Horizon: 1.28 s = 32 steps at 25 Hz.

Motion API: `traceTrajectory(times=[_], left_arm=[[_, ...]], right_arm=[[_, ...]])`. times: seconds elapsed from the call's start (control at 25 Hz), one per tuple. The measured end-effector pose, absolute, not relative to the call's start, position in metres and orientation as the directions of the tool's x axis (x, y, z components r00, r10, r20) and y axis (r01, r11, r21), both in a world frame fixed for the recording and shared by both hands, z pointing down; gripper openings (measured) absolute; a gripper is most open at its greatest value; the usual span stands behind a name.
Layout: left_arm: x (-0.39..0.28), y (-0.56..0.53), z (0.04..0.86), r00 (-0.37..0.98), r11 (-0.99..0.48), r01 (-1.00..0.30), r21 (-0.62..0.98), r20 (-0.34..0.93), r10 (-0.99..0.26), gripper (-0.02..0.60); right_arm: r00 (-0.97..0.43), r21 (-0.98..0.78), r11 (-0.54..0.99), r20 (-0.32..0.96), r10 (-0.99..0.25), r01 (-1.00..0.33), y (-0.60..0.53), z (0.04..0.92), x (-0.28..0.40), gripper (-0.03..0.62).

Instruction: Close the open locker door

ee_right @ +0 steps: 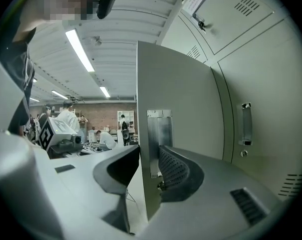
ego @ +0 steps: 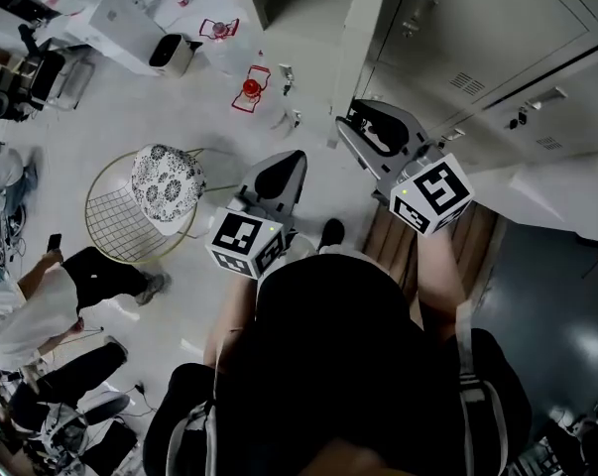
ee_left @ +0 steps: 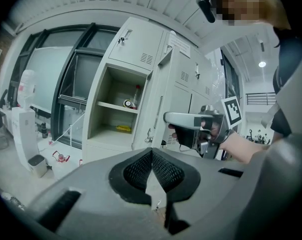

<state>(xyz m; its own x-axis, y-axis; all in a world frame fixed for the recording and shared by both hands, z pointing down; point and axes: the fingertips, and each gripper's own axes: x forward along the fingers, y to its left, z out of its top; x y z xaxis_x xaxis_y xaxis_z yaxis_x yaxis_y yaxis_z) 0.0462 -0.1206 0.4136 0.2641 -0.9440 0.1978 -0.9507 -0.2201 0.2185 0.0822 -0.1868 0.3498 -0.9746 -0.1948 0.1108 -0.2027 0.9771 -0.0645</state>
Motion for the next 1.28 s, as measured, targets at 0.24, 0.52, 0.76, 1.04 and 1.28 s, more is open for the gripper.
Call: traceTrajectory(times=[0.24, 0.52, 0.76, 1.04, 1.28], left_arm=[[0.025, -0.122, 0.411, 0.265, -0.222, -0.948, 0.227, 0.183, -0.947, 0.017], [-0.007, -0.121, 0.413, 0.28, -0.234, -0.942, 0.241, 0.179, -0.943, 0.017], [-0.038, -0.126, 0.407, 0.293, -0.244, -0.934, 0.26, 0.172, -0.941, 0.017], [-0.078, -0.136, 0.406, 0.307, -0.26, -0.928, 0.266, 0.153, -0.939, 0.017], [-0.113, -0.144, 0.405, 0.33, -0.283, -0.92, 0.272, 0.148, -0.932, 0.017]], right_arm=[[-0.968, -0.036, 0.974, 0.128, -0.216, -0.222, -0.185, 0.35, 0.06, 0.115], [-0.95, 0.005, 0.963, 0.16, -0.267, -0.27, -0.186, 0.352, 0.023, 0.11], [-0.936, 0.027, 0.954, 0.189, -0.297, -0.298, -0.189, 0.352, -0.006, 0.103], [-0.918, 0.046, 0.941, 0.212, -0.336, -0.334, -0.199, 0.353, -0.038, 0.1], [-0.9, 0.056, 0.927, 0.226, -0.373, -0.37, -0.21, 0.352, -0.064, 0.095]])
